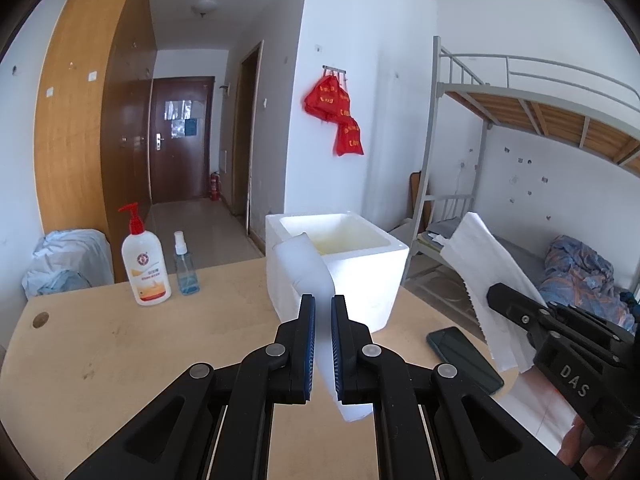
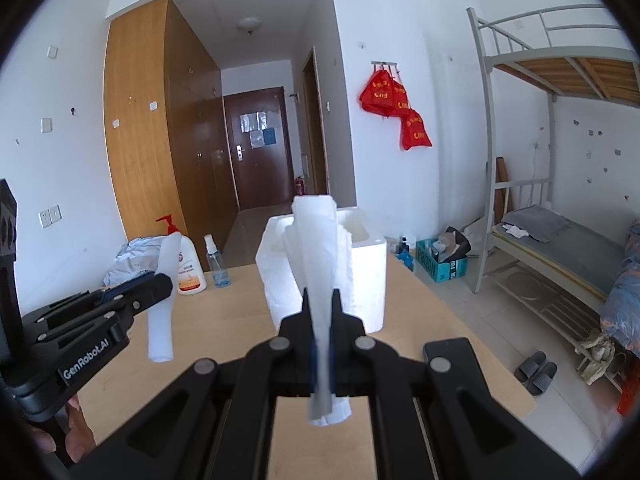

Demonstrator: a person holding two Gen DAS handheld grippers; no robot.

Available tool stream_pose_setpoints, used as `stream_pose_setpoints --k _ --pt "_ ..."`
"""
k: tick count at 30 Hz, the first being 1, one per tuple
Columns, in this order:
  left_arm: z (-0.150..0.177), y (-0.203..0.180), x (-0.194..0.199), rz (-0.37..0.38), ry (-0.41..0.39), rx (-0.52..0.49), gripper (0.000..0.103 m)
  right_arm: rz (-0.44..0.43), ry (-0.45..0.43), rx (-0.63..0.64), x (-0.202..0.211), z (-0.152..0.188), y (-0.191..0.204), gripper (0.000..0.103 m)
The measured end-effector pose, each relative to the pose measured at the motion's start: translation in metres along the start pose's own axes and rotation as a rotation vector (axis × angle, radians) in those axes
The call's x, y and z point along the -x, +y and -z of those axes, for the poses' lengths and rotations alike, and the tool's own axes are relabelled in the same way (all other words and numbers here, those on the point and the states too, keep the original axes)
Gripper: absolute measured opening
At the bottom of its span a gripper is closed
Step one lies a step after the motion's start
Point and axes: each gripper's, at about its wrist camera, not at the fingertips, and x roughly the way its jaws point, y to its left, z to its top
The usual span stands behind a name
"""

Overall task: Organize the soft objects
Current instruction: 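Carry the tissue and strip toward the white foam box with both grippers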

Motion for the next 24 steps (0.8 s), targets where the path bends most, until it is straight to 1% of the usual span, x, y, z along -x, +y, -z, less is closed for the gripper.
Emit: stream_pose_setpoints --k 9,15,24 --pt "-0.018 0.002 -0.038 0.002 0.004 0.0 0.008 -0.003 0.01 0.011 -0.033 -0.015 -0.007 0.006" --pt "-0.029 0.002 -0.068 0.015 0.016 -0.003 0.008 -0.007 0.025 0.014 -0.059 -0.025 -0.012 0.007" --pt "-0.052 0.005 -0.114 0.03 0.011 -0.008 0.008 -0.001 0.046 0.008 -0.096 -0.038 -0.024 0.007"
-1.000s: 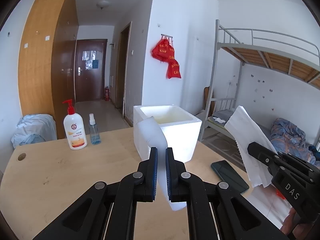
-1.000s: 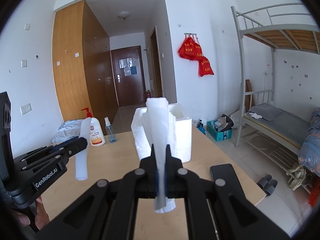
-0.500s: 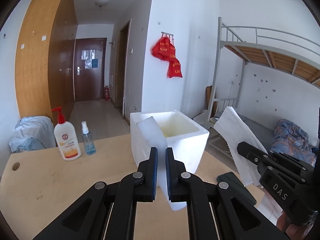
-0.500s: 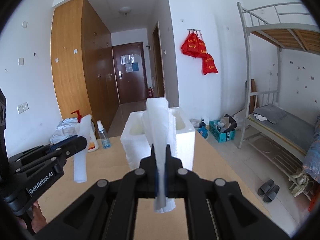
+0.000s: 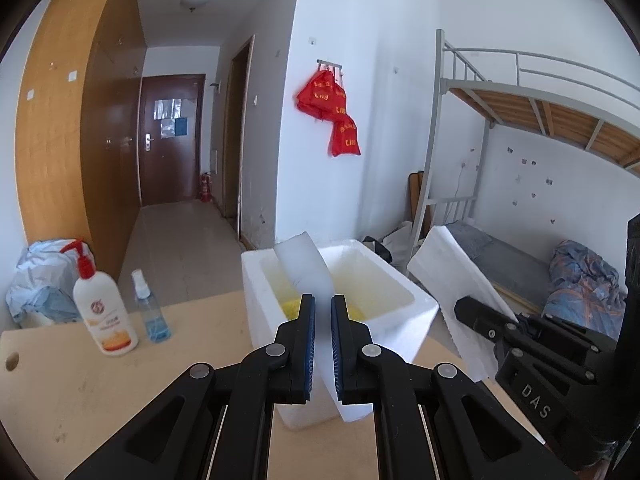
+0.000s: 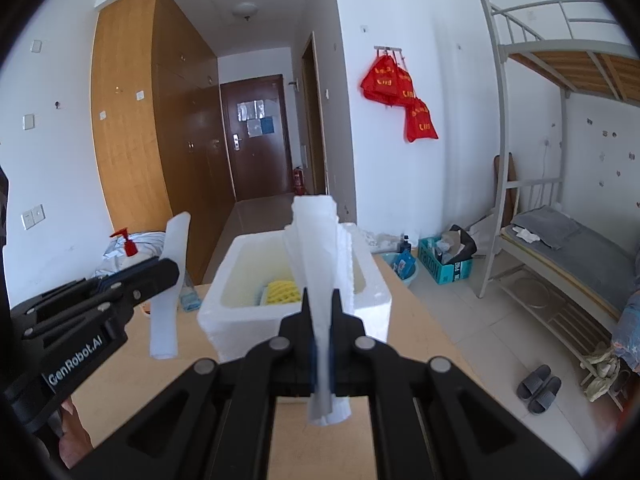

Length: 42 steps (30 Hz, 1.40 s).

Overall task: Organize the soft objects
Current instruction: 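Lower the tissue into the foam box and open the right gripper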

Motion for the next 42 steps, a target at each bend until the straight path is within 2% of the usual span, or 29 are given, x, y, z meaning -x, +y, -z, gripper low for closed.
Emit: stream_pose_setpoints --k 15,27,30,32,33,34,36,39,42 --pt "-0.012 -0.002 -0.058 -0.002 0.022 -0.008 0.008 -0.02 0.02 -0.004 -0.046 -0.025 -0.008 0.007" --pt "-0.017 -0.006 -0.094 -0.01 0.049 -0.034 0.008 -0.02 0.05 -0.018 -0.063 -0.025 -0.016 0.007" --pt "-0.017 -0.005 -0.099 -0.006 0.053 -0.027 0.024 -0.017 0.054 -0.024 -0.066 -0.025 -0.016 0.007" --pt "-0.017 -0.004 -0.1 -0.024 0.038 -0.025 0.028 -0.019 0.055 -0.023 -0.067 -0.025 -0.017 0.007" --pt "-0.017 -0.003 -0.1 -0.023 0.034 -0.025 0.039 -0.018 0.055 -0.023 -0.068 -0.026 -0.017 0.007" --pt "-0.017 -0.003 -0.099 -0.024 0.031 -0.027 0.059 -0.02 0.052 -0.023 -0.067 -0.026 -0.017 0.007" --pt "-0.018 -0.001 -0.095 -0.044 0.008 -0.029 0.079 -0.02 0.05 -0.025 -0.067 -0.027 -0.018 0.007" --pt "-0.018 0.002 -0.086 -0.076 -0.046 -0.03 0.087 -0.02 0.049 -0.025 -0.067 -0.027 -0.018 0.007" --pt "-0.019 0.006 -0.083 -0.095 -0.045 -0.028 0.089 -0.02 0.055 -0.025 -0.069 -0.028 -0.017 0.007"
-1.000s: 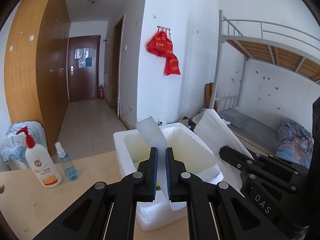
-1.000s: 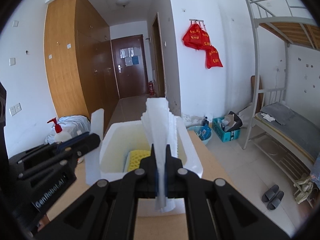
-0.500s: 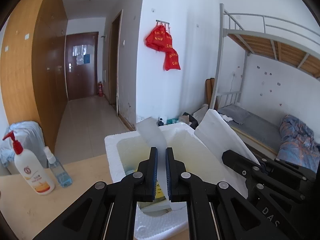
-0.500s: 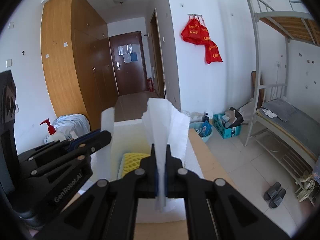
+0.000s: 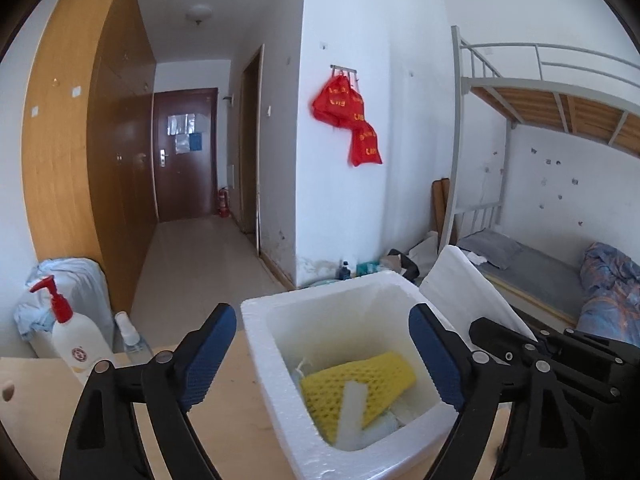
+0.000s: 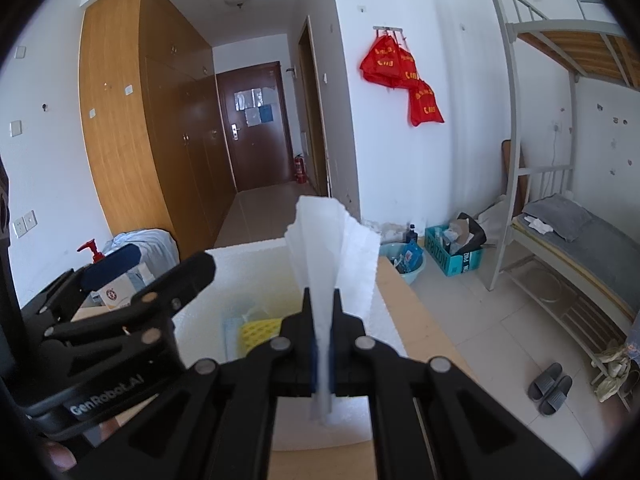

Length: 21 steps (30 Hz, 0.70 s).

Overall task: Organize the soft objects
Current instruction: 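Lower the tissue into the foam box and open the right gripper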

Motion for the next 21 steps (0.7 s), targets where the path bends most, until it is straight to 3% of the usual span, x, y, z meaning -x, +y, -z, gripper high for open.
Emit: stream_pose_setpoints --k 14,21 --pt "0.004 0.042 0.021 -0.097 -0.012 0.045 0.089 -0.069 0.048 0.014 -0.038 -0.007 0.017 0.006" --pt "0.005 0.052 0.028 -0.107 -0.016 0.06 0.089 -0.107 0.07 0.016 -0.056 -0.006 0.02 0.007"
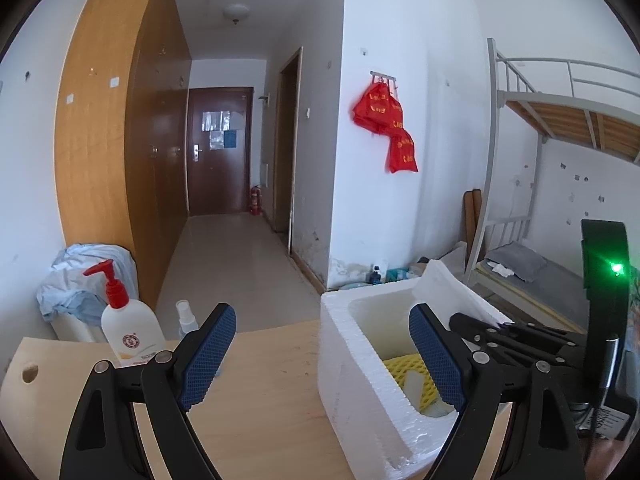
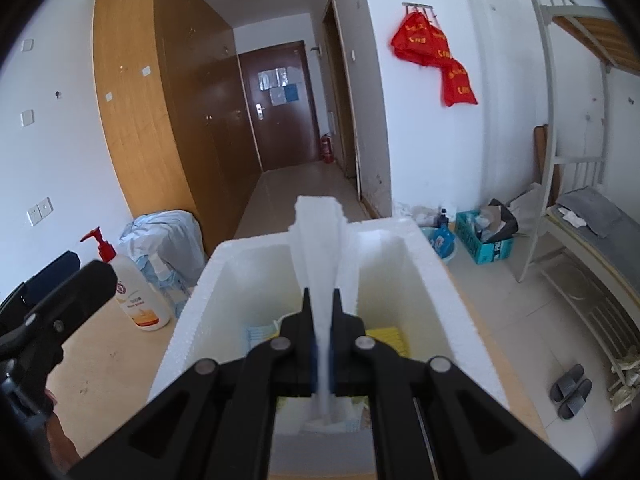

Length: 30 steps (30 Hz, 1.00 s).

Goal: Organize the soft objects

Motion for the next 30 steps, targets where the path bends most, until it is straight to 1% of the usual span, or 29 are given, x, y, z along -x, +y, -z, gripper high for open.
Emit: stream_pose_setpoints --k 2,4,5,6,7,8,9,11,12,19,22,26,28,30 --pt "0.0 0.001 0.002 -0.002 0.0 0.001 0.089 0.0 -0.003 0.008 0.0 -0.001 0.002 0.007" --pt "-0.001 0.002 0.003 0.001 0.001 0.003 0.089 -0.011 0.008 0.007 0.0 0.001 0.003 0.013" --pt "-0.001 0.002 0.005 -0.002 -0.003 0.004 0.089 -0.002 0.008 0.005 0.001 0.002 0.003 0.026" --pt "-0.002 0.002 0.006 -0.004 -0.006 0.004 0.089 0.01 0.005 0.008 0.003 0.002 0.004 0.044" --pt "-0.003 0.002 0.006 -0.006 -0.007 0.007 0.089 0.022 -0.003 0.011 0.004 0.003 0.004 0.055" --pt "-0.003 0.003 0.008 -0.005 -0.01 0.013 0.089 0.041 -0.015 0.015 0.007 0.002 0.005 0.069" --pt "-0.004 0.004 0.01 -0.005 -0.012 0.012 0.089 0.055 -0.034 0.022 0.01 0.002 0.006 0.075" --pt "-0.005 0.004 0.012 -0.01 -0.013 0.009 0.089 0.068 -0.062 0.028 0.017 0.0 0.008 0.08" --pt "-0.005 0.005 0.014 -0.01 -0.013 0.01 0.089 0.064 -0.065 0.029 0.019 -0.001 0.008 0.081" --pt "-0.007 0.01 0.034 -0.03 -0.019 0.012 0.089 0.071 -0.052 0.017 0.03 0.008 0.013 0.081" --pt "-0.007 0.012 0.053 -0.04 -0.027 0.011 0.089 0.072 -0.057 0.017 0.044 0.014 0.019 0.081" --pt "-0.002 0.013 0.085 -0.05 -0.032 0.003 0.089 0.068 -0.084 0.013 0.073 0.025 0.027 0.082" --pt "0.003 0.014 0.107 -0.059 -0.041 0.004 0.089 0.068 -0.101 0.015 0.092 0.032 0.033 0.085" --pt "0.007 0.016 0.124 -0.066 -0.041 0.008 0.089 0.071 -0.128 0.013 0.112 0.039 0.039 0.092"
